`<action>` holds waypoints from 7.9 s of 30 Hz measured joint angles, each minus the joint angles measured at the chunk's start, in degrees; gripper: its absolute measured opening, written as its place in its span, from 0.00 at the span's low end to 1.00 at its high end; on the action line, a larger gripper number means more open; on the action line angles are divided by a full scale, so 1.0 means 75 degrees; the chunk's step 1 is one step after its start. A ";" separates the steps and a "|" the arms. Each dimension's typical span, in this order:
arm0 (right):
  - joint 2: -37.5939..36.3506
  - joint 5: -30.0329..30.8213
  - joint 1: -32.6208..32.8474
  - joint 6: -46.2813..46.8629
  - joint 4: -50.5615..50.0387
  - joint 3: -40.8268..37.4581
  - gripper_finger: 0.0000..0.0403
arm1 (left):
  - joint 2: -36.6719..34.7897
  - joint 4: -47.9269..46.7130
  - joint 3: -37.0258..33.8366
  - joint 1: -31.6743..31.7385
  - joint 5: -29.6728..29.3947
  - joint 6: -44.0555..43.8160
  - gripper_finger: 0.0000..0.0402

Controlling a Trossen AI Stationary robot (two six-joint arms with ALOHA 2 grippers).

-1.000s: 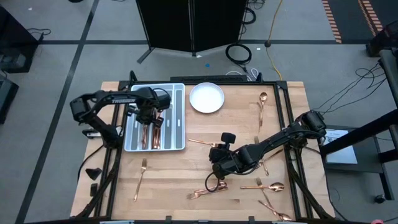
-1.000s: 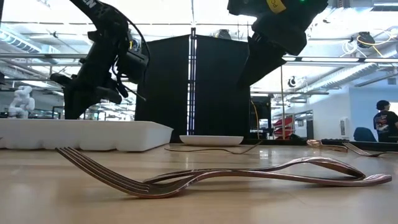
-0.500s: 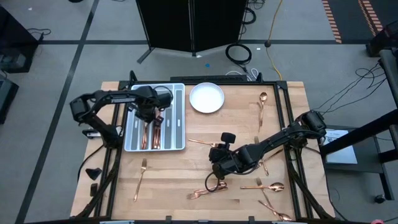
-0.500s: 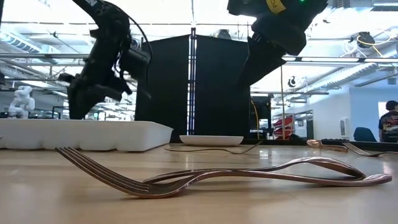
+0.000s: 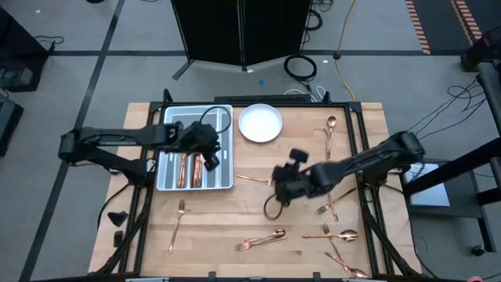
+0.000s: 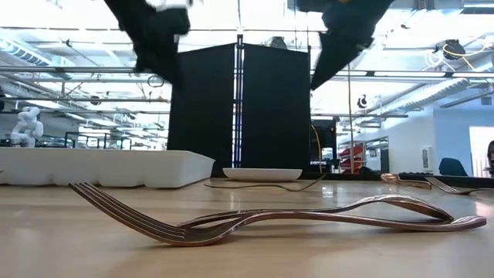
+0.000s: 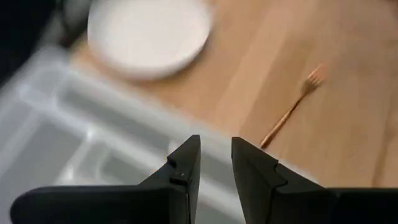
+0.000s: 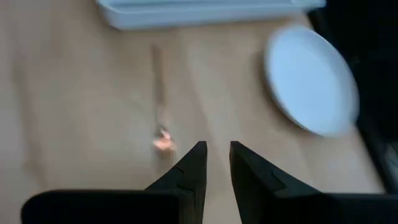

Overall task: Sort silverware
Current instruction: Put the spoon on the silverware tray

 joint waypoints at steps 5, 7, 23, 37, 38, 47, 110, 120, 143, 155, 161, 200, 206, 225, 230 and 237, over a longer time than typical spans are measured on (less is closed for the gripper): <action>-0.1364 -0.0354 -0.1036 0.0618 -0.0908 -0.0772 0.15 | -0.1221 0.0781 -0.1103 -0.0879 -0.2138 0.0314 0.21; -0.1937 -0.0752 -0.1496 0.0836 -0.0858 -0.1369 0.15 | -0.1866 0.1172 -0.1910 -0.1034 -0.2413 0.0062 0.21; -0.2943 -0.5566 -0.2553 0.1189 0.3071 -0.3900 0.15 | -0.2903 0.8779 -0.5819 -0.1271 -0.1989 -0.0175 0.21; -0.0142 -0.6159 0.0327 -0.0415 0.6333 -0.2678 0.15 | -0.2295 1.0388 -0.5809 -0.1283 0.0496 0.1592 0.21; 0.0081 -0.6090 0.0392 -0.0342 0.6347 -0.2535 0.15 | -0.2292 1.0372 -0.5809 -0.1283 0.0517 0.1592 0.21; 0.1625 -0.5748 0.0471 -0.1092 0.4955 -0.0989 0.29 | -0.2287 1.0369 -0.5809 -0.1286 0.0573 0.1589 0.21; 0.2868 -0.3620 0.1622 -0.0377 0.3529 -0.0195 0.27 | -0.2287 1.0404 -0.5809 -0.1394 0.0896 0.1417 0.21; 0.2802 -0.3945 0.1577 -0.0286 0.3407 -0.0192 0.02 | -0.2287 1.0420 -0.5809 -0.1402 0.1254 0.1364 0.21; 0.2275 0.2476 0.1359 -1.0011 0.4602 0.1015 0.00 | -0.0034 1.1178 -0.5664 -0.1586 0.2030 -0.6358 0.21; 0.2279 0.2406 0.1460 -1.4411 0.7521 0.1015 0.00 | 0.1283 1.3257 -0.4699 -0.1586 0.4252 -0.6626 0.21; 0.2279 0.2390 0.1538 -1.5774 0.8482 0.1015 0.00 | 0.1284 1.3508 -0.4675 -0.1586 0.4720 -0.6402 0.21; 0.2279 0.1778 0.1008 -1.5382 0.7699 0.1006 0.00 | 0.1286 1.3129 -0.4687 -0.1586 0.5295 -0.6556 0.21; 0.2282 0.1779 0.1013 -1.5186 0.7636 0.1000 0.00 | 0.1277 1.2974 -0.4678 -0.1586 0.5244 -0.6032 0.03; 0.1954 0.2646 0.1249 -1.4743 0.8103 0.1024 0.34 | 0.1124 1.2617 -0.4690 -0.0911 0.3490 -0.5977 0.00; 0.1383 0.3589 0.1203 -1.2120 0.6746 0.1032 0.39 | 0.0162 1.0686 -0.4690 -0.0037 0.3019 -0.5514 0.00; 0.0362 0.2962 0.1137 -0.6996 0.1894 0.1024 0.39 | -0.1722 0.6180 -0.4690 0.0602 0.1707 -0.5232 0.00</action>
